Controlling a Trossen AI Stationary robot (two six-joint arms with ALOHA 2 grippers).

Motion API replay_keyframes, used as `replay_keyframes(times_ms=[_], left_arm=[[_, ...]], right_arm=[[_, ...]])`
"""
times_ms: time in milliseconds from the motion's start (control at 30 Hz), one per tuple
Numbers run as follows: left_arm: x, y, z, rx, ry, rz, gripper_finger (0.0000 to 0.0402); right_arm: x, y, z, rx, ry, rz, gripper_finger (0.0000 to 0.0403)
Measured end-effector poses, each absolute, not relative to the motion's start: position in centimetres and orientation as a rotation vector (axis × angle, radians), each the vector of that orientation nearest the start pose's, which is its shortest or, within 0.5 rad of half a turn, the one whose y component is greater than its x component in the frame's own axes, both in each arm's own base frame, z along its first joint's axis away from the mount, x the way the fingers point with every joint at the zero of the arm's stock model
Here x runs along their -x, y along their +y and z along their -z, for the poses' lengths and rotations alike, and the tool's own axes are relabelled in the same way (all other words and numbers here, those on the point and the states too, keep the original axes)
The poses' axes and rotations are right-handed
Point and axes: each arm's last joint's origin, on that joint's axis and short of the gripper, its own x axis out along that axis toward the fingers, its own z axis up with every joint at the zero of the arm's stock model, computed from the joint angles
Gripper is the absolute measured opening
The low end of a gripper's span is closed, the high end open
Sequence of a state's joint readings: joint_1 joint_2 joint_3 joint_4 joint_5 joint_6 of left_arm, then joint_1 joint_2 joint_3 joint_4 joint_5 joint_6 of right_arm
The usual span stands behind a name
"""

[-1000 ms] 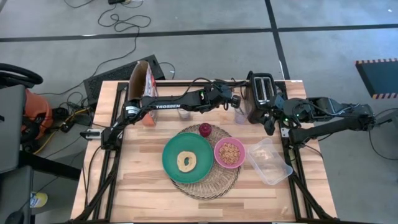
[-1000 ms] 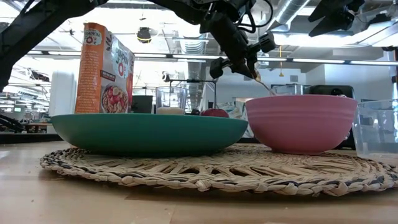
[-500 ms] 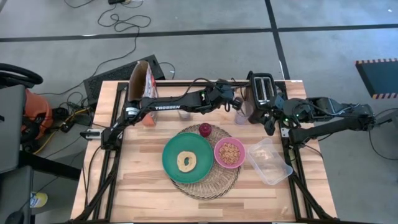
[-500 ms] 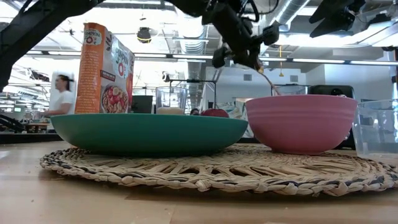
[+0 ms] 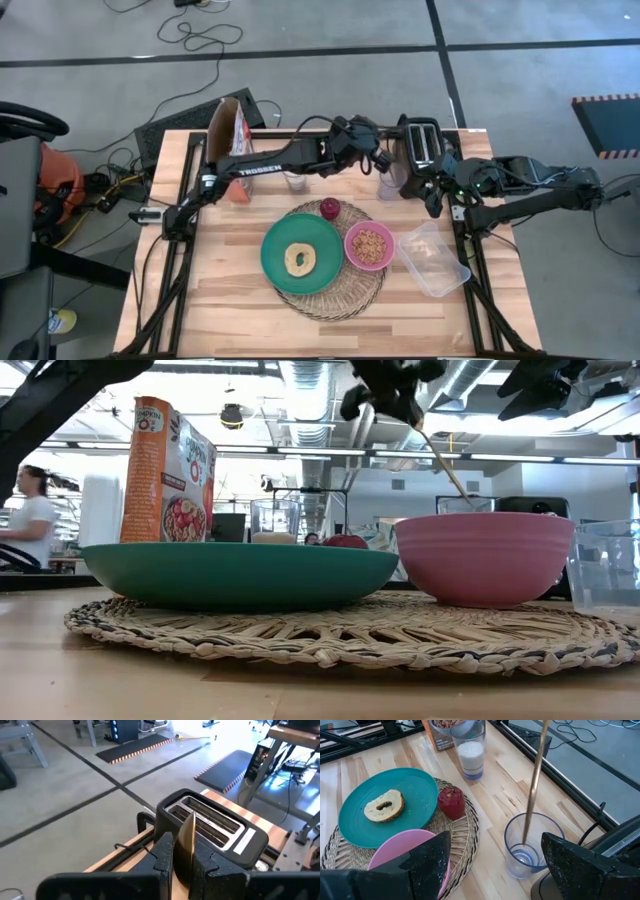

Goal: Arrange a breakfast setting
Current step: Put the spoon on the left side of the green plate

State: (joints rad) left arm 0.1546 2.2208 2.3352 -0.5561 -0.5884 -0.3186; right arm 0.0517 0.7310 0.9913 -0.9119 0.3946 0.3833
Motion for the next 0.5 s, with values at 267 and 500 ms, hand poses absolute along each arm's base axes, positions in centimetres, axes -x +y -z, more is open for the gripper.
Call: replay_keyframes(times_ms=[267, 500], left_arm=[[-47.3, 7.8, -38.6, 0.183, 0.344, -0.766, 0.0011], [-44.7, 5.6, -41.5, 0.201, 0.366, -0.695, 0.001]], right_arm=[[-12.0, -0.5, -34.4, -0.223, 0.563, 0.447, 0.0337], [-12.1, -0.5, -34.4, -0.224, 0.558, 0.446, 0.0337]])
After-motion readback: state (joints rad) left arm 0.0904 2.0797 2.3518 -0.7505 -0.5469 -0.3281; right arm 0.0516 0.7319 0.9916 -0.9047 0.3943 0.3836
